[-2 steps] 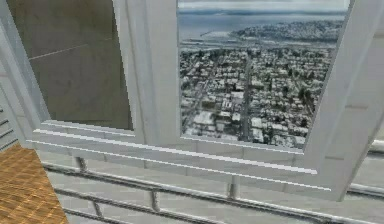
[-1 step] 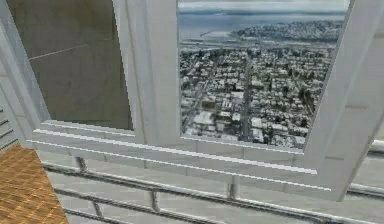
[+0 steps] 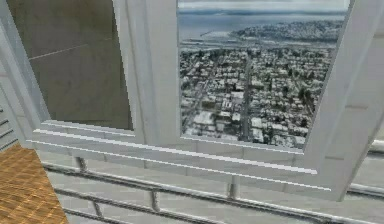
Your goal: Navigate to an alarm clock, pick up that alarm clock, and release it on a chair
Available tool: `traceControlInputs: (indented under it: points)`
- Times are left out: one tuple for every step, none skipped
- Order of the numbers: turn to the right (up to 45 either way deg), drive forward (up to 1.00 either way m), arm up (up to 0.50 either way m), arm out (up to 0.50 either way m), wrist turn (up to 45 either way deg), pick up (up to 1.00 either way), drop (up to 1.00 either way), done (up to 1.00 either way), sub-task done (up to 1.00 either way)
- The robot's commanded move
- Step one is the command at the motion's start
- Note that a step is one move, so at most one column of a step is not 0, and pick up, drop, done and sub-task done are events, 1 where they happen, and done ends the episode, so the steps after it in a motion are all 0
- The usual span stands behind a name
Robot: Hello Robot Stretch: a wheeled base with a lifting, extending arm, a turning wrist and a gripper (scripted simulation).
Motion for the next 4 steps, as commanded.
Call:
traceControlInputs:
  points:
    - [0.0,0.0,0.0,0.0,33.0,0.0,0.0,0.0,0.0]
    - [0.0,0.0,-0.3,0.0,0.0,0.0,0.0,0.0,0.0]
    - [0.0,0.0,0.0,0.0,0.0,1.0,0.0,0.0,0.0]
    - [0.0,0.0,0.1,0.0,0.0,0.0,0.0,0.0,0.0]
